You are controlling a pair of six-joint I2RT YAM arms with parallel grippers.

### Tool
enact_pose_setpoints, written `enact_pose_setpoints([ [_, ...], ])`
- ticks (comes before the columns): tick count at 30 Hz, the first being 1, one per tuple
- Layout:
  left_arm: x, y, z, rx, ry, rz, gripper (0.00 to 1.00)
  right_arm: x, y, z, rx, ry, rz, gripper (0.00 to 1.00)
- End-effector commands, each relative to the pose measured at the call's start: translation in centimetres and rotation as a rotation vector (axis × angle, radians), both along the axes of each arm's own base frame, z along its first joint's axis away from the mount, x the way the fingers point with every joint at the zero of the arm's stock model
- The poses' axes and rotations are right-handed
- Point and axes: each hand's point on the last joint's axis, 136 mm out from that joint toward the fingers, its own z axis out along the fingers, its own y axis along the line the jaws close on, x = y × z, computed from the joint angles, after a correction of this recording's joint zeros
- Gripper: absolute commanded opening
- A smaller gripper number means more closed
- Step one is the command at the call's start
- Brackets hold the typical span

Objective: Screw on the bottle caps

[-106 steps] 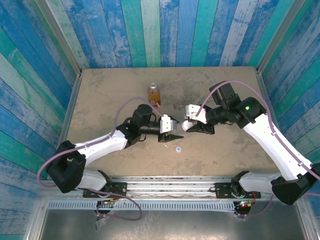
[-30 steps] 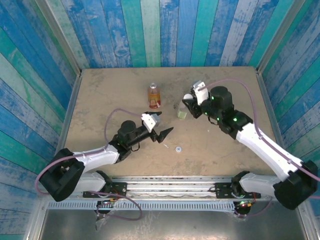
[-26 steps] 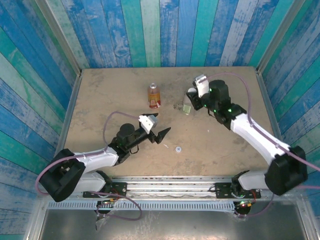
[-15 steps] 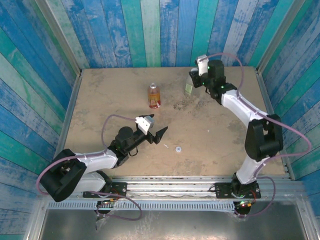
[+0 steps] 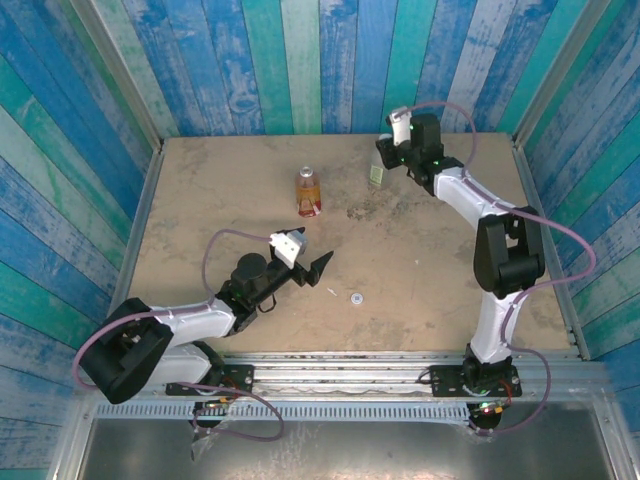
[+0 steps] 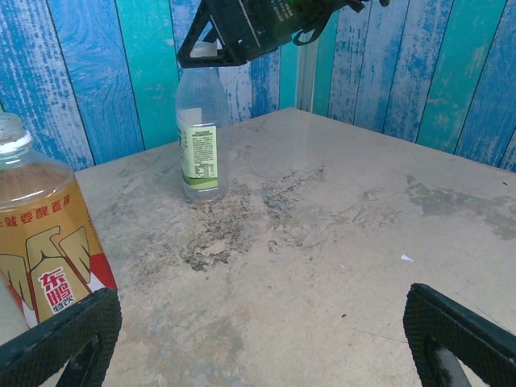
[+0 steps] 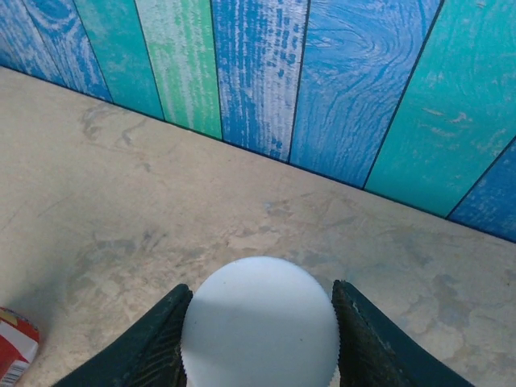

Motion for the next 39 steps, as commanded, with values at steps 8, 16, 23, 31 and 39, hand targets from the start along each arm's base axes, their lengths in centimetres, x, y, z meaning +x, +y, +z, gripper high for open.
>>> enact_pose_setpoints([
  [8,1.9,0.6,-0.7,-0.017,0.062,0.059,0.94,-1.0,-1.2,4.7,-0.005,-0.076,-0.03,0.85],
  [16,5.0,2.2,-0.5,-0.013,0.067,0.196,0.94,-4.0,-2.1,7.6,0.004,-0.105,-0.02,1.0],
  [23,9.8,4.2,-0.1,-0.027,0.11,0.463,0.94,-6.8,-4.4,8.2,0.096,-0.118,-0.047,1.0],
  [31,15.2,4.0,-1.6,0.051,0.182,0.628,0.94,-10.8,-4.5,8.7,0.101,-0.127,0.003,1.0],
  [39,18.8,2.4,-3.9,0.093,0.262,0.643,0.94,-14.1,-3.8,9.7,0.112,-0.135,0.085,1.0],
])
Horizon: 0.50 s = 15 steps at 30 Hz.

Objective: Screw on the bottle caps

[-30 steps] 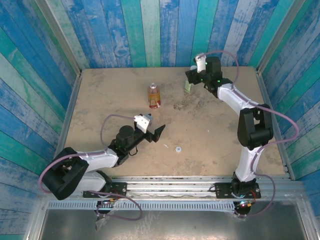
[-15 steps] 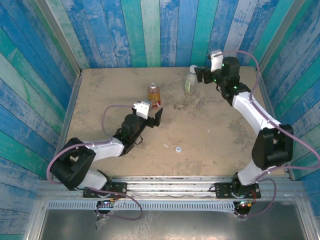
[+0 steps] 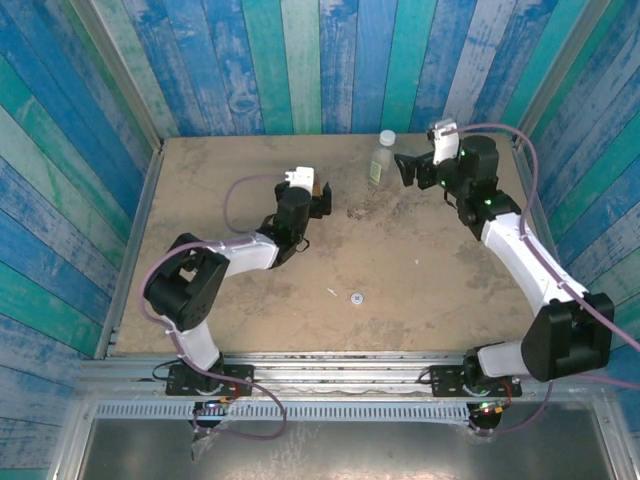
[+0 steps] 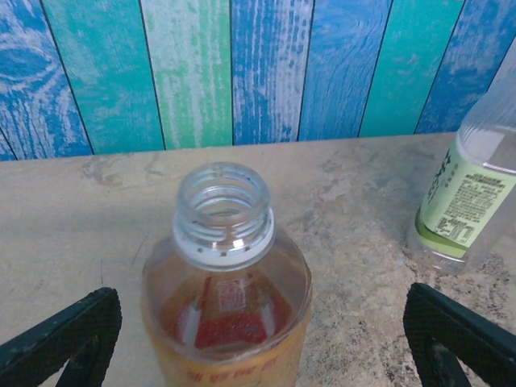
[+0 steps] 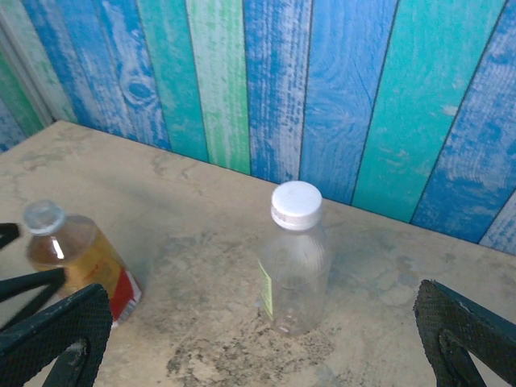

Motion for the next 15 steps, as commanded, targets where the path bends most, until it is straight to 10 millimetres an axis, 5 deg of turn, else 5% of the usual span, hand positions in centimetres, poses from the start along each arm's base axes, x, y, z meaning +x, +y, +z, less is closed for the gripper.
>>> enact_pose_setpoints([
  [1,1.1,0.7,-3.1,0.023,0.09,0.053,0.94,-1.7,0.8,0.1,0.005,0.002,0.061,1.0],
  [9,2.7,0.2,-5.4,0.029,0.152,0.05,1.0,-3.4,0.7,0.3,-0.01,-0.005,0.085,1.0],
  [15,3.1,-0.6,-6.3,0.042,0.166,0.019,0.87,-3.9,0.9,-0.2,-0.002,0.011,0.099,1.0],
])
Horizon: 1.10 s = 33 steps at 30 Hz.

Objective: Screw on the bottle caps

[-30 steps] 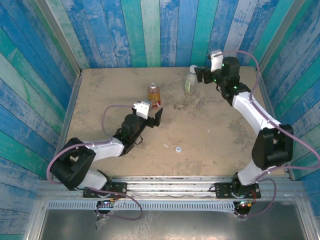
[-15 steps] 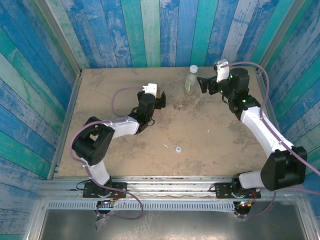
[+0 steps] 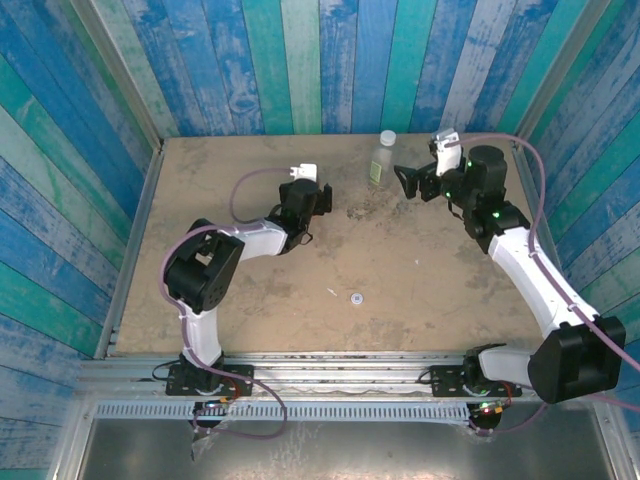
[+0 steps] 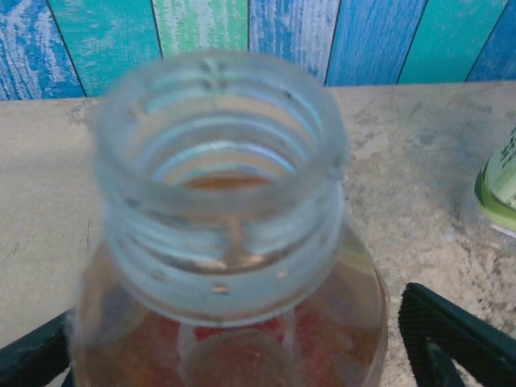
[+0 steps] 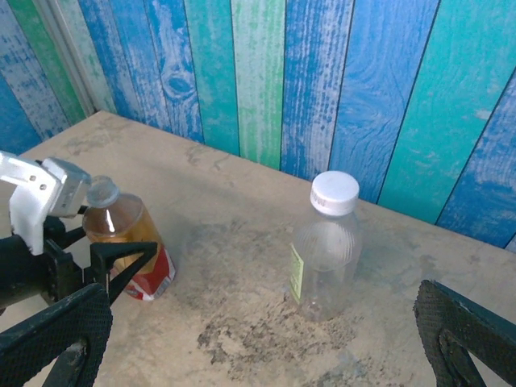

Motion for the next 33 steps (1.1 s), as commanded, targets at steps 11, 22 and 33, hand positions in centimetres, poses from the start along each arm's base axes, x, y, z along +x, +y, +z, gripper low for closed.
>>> enact_pose_setpoints([
  [11,-1.2,-1.7,-1.2,0.04,0.032,-0.148,0.6,-1.7,-2.0,1.0,0.2,-0.042,-0.147,1.0],
  [22,-8.2,-6.6,0.5,0.124,-0.035,-0.689,0.55,-4.3,0.3,-0.3,0.244,0.054,0.029,1.0],
  [33,-18.7,-9.5,-0.4,0.117,-0.057,-1.286,0.58,-6.8,2.3,-6.2,0.109,0.232,0.052,0.95],
])
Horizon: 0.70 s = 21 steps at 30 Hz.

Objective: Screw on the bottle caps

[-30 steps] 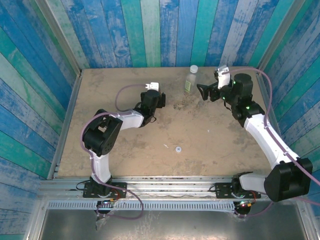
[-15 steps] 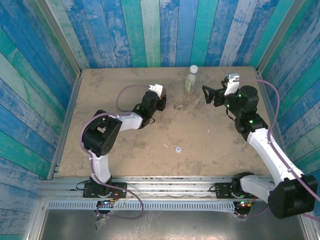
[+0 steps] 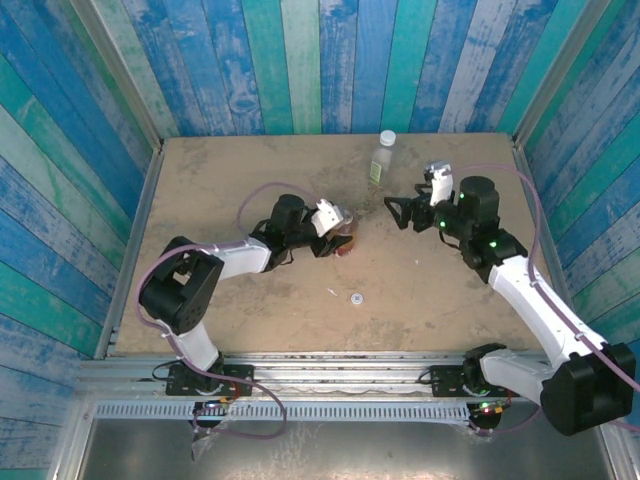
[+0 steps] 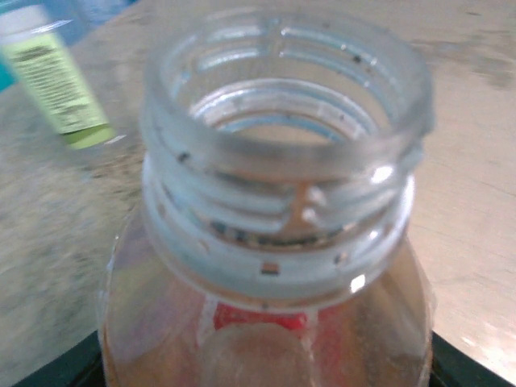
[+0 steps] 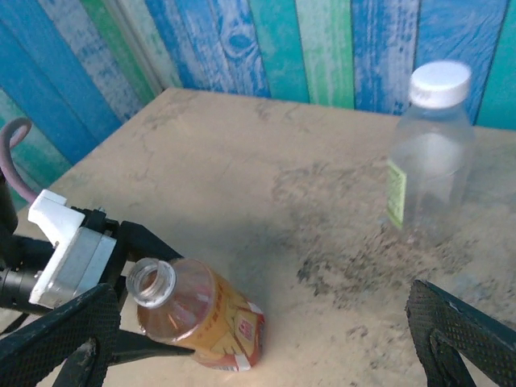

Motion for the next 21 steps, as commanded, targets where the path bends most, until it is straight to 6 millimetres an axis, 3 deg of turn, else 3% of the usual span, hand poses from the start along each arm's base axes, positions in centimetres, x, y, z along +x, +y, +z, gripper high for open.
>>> enact_pose_setpoints([
  [1,-4.9,-0.6,0.1,-0.015,0.041,-0.23,0.58,-0.9,-0.2,-2.2,-0.051,0.058,-0.009,0.95],
  [6,-4.9,-0.9,-0.3,-0.03,0.066,-0.247,0.6,-1.3,0.6,-3.0,-0.091,0.074,0.0,0.95],
  [10,-4.7,-1.2,0.3,-0.074,0.051,-0.237,0.71,-1.6,1.2,-3.4,-0.125,0.1,0.005,0.93],
  [15,-4.8,-1.1,1.8,-0.192,-0.008,-0.209,0.99,-3.1,2.2,-4.3,-0.154,0.137,0.004,0.93],
  [16,-5.0,-1.0,1.9,-0.207,-0.013,-0.204,0.94,-3.6,2.5,-4.8,-0.159,0.15,0.006,0.92],
  [21,-5.0,0.4,2.4,-0.26,-0.051,-0.106,0.94,-7.0,4.0,-7.3,-0.219,0.198,0.014,0.93],
])
